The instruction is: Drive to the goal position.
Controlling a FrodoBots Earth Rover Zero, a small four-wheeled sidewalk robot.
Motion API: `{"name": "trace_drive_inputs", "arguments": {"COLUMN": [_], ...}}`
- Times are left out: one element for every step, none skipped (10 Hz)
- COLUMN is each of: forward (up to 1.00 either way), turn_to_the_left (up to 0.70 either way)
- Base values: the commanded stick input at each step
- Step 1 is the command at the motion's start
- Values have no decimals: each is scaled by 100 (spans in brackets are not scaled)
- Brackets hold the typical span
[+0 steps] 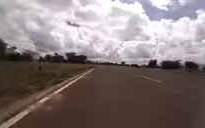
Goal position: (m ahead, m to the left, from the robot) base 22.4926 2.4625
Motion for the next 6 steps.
{"name": "trace_drive_inputs", "arguments": {"forward": [100, 100, 100, 100, 100, 100], "turn_to_the_left": [-23, -39, -23, -5, 0, 0]}}
